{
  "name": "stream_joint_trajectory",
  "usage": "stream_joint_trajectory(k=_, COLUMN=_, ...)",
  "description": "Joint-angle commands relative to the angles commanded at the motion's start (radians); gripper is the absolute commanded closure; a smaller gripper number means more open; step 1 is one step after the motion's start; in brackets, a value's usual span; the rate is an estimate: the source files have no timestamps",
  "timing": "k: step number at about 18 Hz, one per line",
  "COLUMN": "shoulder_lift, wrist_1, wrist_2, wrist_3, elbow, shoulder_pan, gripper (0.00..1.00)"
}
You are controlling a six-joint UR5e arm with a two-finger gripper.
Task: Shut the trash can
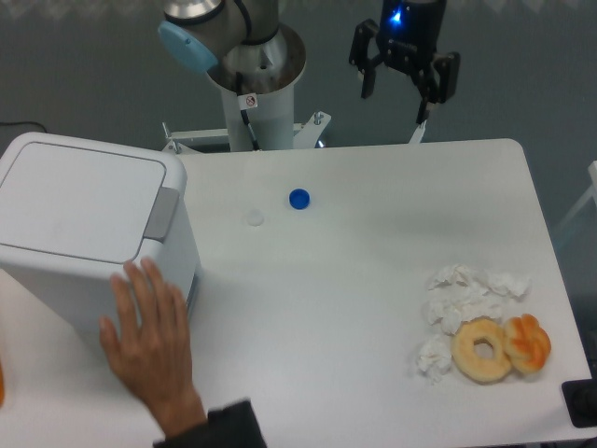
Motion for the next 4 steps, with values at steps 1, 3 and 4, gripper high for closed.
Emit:
stream_joint_trajectory(k=1, shoulder_lift=0.000, wrist_1=0.000, wrist_2=-0.003, wrist_3=0.000, elbow=0.000, shoulder_pan=-0.002, gripper=0.00)
stream_joint_trajectory(k=3, shoulder_lift=0.002, wrist_1=0.002, wrist_2=-0.012, wrist_3=0.000, elbow=0.000, shoulder_pan=-0.002, gripper=0.00)
stream_joint_trajectory(k=4, shoulder_lift=0.002, wrist_1=0.002, wrist_2=-0.015, wrist_3=0.000, elbow=0.000, shoulder_pan=-0.005, gripper=0.00)
